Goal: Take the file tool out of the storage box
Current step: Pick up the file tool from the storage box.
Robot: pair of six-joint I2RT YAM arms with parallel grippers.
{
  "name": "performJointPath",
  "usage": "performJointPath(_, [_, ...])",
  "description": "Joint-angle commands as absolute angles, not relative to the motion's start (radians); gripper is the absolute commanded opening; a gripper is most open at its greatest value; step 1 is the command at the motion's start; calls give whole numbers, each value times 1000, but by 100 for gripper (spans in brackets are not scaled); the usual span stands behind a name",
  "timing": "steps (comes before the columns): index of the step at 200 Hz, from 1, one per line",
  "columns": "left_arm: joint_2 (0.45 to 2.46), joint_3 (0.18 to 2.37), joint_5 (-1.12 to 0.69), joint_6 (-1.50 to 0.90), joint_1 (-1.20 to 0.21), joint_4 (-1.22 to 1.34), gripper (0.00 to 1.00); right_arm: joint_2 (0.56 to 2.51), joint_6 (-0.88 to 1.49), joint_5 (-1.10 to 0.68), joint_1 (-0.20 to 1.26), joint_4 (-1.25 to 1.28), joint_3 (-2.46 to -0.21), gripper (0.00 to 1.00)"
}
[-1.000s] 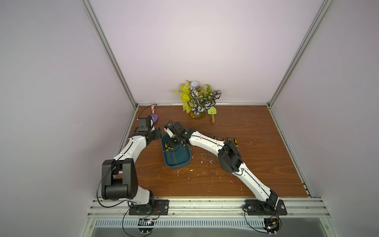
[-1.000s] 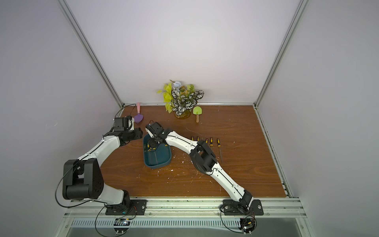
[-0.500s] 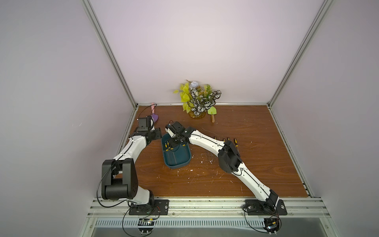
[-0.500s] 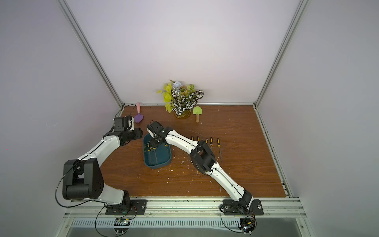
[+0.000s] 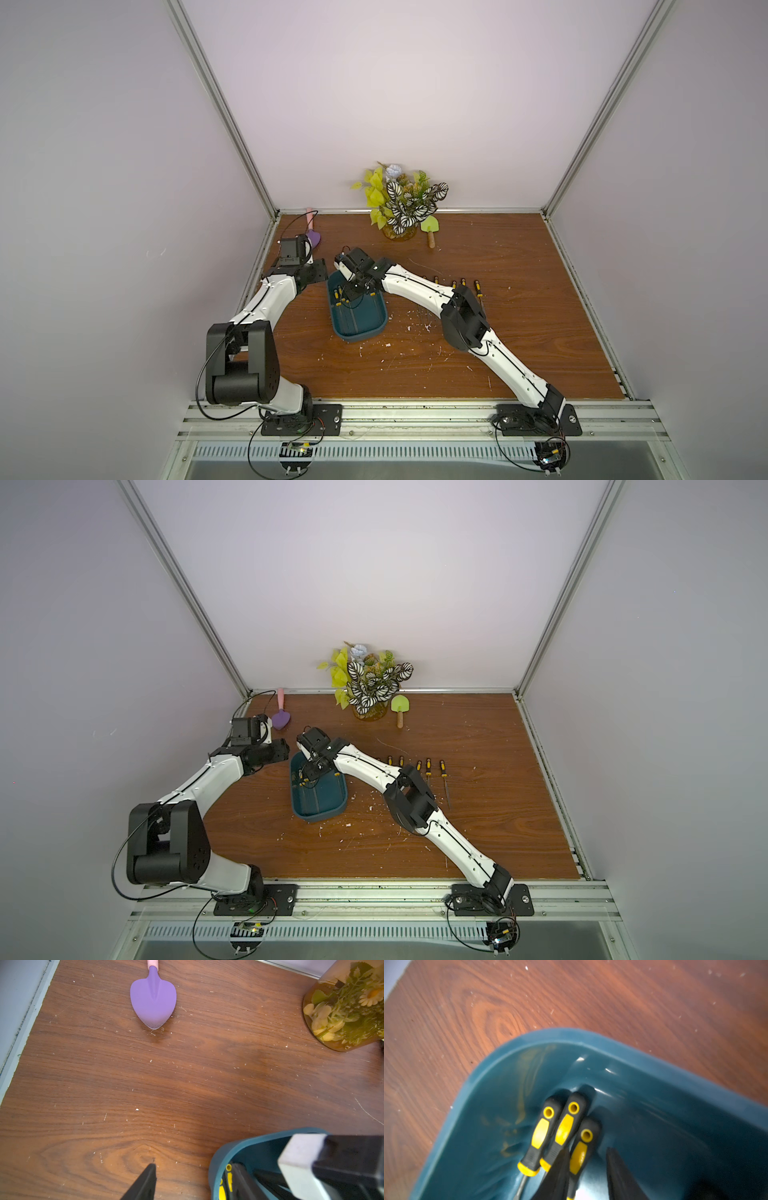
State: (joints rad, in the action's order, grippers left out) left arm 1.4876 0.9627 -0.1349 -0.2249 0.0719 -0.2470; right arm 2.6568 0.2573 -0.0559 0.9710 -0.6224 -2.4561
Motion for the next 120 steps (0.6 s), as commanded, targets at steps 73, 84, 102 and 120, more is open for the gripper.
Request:
performJointPath(73, [1471, 962, -141, -220, 86, -261, 60, 2675, 239, 40, 965, -770, -2523, 23])
performJointPath(84, [1473, 963, -142, -220, 86, -262, 60, 2675, 243, 36, 964, -770, -2533, 15])
performJointPath(102, [1472, 963, -140, -219, 85, -262, 60, 2670, 259, 12, 962, -760, -2562, 8])
performJointPath(120, [1475, 963, -144, -219, 86, -262, 60, 2656, 295, -37, 958, -743, -2634, 7])
